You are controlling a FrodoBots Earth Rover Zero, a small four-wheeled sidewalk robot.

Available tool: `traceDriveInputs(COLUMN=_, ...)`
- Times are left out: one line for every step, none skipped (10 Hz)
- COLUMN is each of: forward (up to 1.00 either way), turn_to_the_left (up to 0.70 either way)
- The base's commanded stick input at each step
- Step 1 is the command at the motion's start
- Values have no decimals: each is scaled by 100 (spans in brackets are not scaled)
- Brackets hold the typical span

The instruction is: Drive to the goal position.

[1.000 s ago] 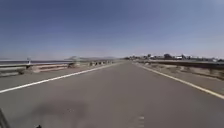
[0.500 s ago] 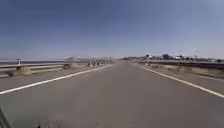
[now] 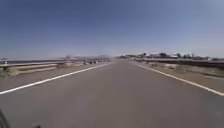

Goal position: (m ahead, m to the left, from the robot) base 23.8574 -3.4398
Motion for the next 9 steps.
traceDriveInputs(forward=100, turn_to_the_left=0)
traceDriveInputs(forward=100, turn_to_the_left=0)
traceDriveInputs(forward=100, turn_to_the_left=0)
traceDriveInputs(forward=100, turn_to_the_left=0)
traceDriveInputs(forward=100, turn_to_the_left=0)
traceDriveInputs(forward=100, turn_to_the_left=0)
traceDriveInputs(forward=100, turn_to_the_left=0)
traceDriveInputs(forward=100, turn_to_the_left=0)
traceDriveInputs(forward=100, turn_to_the_left=0)
